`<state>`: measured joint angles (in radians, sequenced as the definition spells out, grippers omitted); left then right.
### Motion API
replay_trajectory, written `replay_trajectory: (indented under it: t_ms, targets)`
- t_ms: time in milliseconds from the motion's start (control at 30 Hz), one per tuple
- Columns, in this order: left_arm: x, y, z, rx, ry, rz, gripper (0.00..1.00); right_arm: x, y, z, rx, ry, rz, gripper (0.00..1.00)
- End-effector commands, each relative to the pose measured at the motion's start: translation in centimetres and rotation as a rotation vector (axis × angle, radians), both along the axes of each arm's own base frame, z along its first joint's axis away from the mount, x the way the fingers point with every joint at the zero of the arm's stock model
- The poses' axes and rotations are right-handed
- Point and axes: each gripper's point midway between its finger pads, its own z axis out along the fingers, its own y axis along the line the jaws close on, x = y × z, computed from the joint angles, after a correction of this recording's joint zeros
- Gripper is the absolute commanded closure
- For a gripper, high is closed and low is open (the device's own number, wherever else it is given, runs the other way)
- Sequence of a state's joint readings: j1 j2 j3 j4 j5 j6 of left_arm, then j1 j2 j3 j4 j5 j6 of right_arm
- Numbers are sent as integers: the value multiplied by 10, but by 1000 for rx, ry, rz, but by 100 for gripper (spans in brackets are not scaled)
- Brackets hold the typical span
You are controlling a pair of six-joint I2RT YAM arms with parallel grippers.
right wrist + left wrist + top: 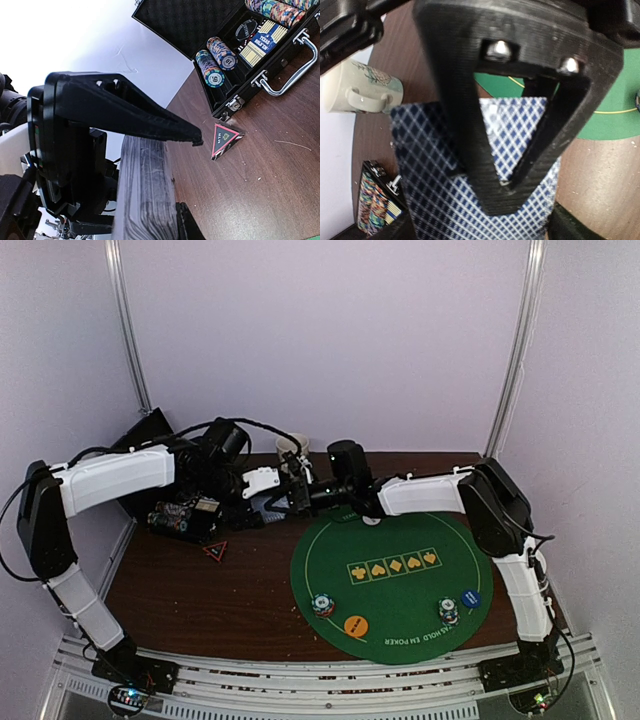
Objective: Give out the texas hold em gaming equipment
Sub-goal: Pass from the left arm to the right, then pass from the right arm to the left
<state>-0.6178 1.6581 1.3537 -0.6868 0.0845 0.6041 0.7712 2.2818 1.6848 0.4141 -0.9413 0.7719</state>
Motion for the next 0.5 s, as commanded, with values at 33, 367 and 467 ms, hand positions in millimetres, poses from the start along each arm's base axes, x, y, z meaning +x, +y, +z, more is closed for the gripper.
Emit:
replay_trajectory:
  t_ms: [33, 367, 467]
  targets:
    - [26, -8, 35, -103, -203, 27, 9, -11, -2, 6, 5, 23, 29, 100]
    - [19, -12, 21, -83, -204, -72, 3, -12, -5, 11, -23, 70, 8, 100]
    - [18, -14, 16, -71, -188, -97, 11, -12, -5, 15, -11, 87, 7, 100]
